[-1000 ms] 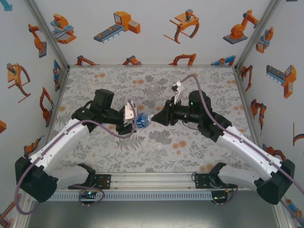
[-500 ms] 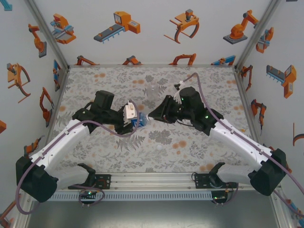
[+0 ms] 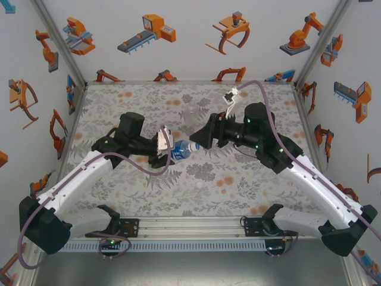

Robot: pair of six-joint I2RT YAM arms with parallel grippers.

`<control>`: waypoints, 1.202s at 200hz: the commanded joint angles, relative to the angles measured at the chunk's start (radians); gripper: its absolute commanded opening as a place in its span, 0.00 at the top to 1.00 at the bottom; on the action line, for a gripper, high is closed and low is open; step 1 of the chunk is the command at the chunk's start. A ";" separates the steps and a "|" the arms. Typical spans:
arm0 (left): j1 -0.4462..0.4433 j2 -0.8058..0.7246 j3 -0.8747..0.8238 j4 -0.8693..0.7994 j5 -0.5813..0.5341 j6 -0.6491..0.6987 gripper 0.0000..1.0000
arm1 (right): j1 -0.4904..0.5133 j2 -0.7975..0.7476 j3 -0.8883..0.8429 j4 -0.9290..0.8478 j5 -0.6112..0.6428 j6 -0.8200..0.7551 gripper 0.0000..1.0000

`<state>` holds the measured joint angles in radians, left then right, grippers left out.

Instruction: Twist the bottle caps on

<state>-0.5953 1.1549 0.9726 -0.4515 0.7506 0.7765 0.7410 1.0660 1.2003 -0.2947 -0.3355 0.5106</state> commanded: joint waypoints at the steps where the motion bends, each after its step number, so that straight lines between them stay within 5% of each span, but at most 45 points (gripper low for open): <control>1: -0.001 -0.009 0.024 -0.002 0.060 0.030 1.00 | 0.000 -0.013 0.027 -0.001 -0.092 -0.392 0.38; 35: -0.001 -0.011 0.026 -0.010 0.082 0.044 1.00 | 0.000 -0.027 0.026 -0.047 -0.335 -0.792 0.41; 62: -0.001 -0.009 0.031 -0.025 0.099 0.055 1.00 | 0.000 -0.042 -0.020 -0.025 -0.418 -0.946 0.41; 126: -0.006 -0.050 0.038 -0.085 0.114 0.094 1.00 | 0.001 -0.014 -0.028 -0.037 -0.511 -0.945 0.44; 176: -0.009 -0.050 0.037 -0.085 0.118 0.105 1.00 | 0.003 -0.009 -0.075 -0.014 -0.448 -0.930 0.47; 240: -0.009 -0.054 0.039 -0.088 0.121 0.108 1.00 | 0.005 -0.017 -0.122 0.067 -0.444 -0.862 0.67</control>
<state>-0.5980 1.1137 0.9848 -0.5171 0.8314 0.8551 0.7414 1.0618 1.0988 -0.2993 -0.7757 -0.3866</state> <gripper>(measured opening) 0.570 0.371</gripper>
